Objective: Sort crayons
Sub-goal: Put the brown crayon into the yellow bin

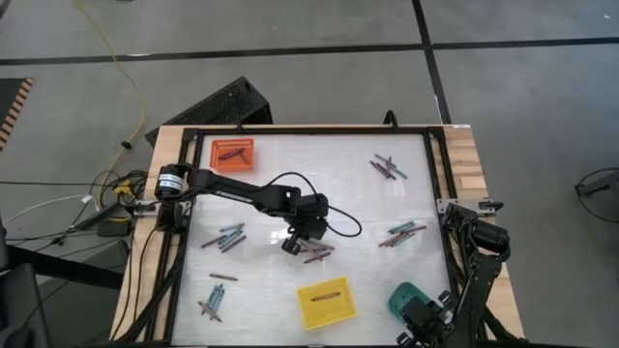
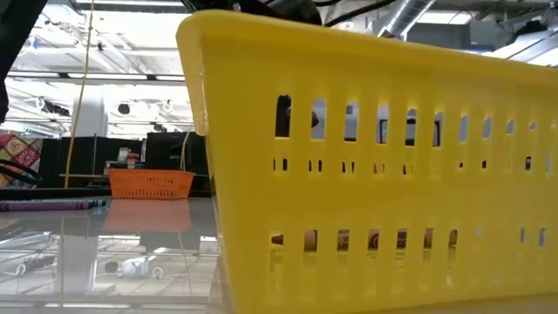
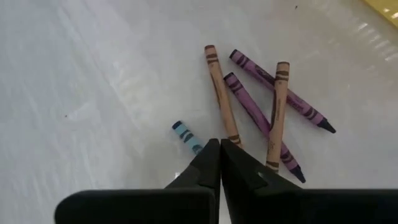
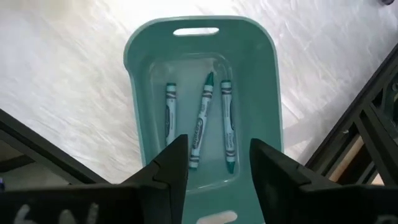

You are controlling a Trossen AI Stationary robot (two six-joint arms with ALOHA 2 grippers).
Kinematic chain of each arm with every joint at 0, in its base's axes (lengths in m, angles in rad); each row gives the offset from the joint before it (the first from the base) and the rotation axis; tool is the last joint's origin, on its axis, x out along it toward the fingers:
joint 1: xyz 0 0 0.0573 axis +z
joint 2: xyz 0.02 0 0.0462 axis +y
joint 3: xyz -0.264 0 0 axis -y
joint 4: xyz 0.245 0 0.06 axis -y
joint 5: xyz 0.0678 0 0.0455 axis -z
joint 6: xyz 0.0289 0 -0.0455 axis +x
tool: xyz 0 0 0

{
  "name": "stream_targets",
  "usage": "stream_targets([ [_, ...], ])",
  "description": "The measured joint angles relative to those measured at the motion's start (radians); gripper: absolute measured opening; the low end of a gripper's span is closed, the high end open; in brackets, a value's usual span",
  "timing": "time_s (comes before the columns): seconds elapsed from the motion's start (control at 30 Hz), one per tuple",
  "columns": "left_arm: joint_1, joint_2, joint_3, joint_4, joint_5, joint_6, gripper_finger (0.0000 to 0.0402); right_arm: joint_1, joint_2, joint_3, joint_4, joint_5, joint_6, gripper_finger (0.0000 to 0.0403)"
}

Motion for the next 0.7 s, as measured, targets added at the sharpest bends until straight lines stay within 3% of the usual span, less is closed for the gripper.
stream_targets([
  [0.17, -0.004, 0.0, -0.004, -0.021, 0.008, -0.014, 0.0015, -0.002, 0.0, 0.0, 0.0, 0.005, -0.019, 0.0163],
  [0.37, -0.026, 0.0, -0.005, -0.011, 0.108, -0.012, 0.0082, -0.003, 0.0, 0.0, -0.001, 0.024, -0.021, 0.0163],
  [0.5, -0.064, 0.0, -0.005, -0.033, 0.111, 0.03, 0.0109, -0.008, 0.0, 0.0, -0.001, 0.024, -0.021, 0.0163],
  [0.7, -0.135, 0.001, -0.005, -0.039, -0.055, 0.079, 0.0113, -0.008, 0.0, 0.0, -0.001, 0.027, -0.024, 0.0163],
])
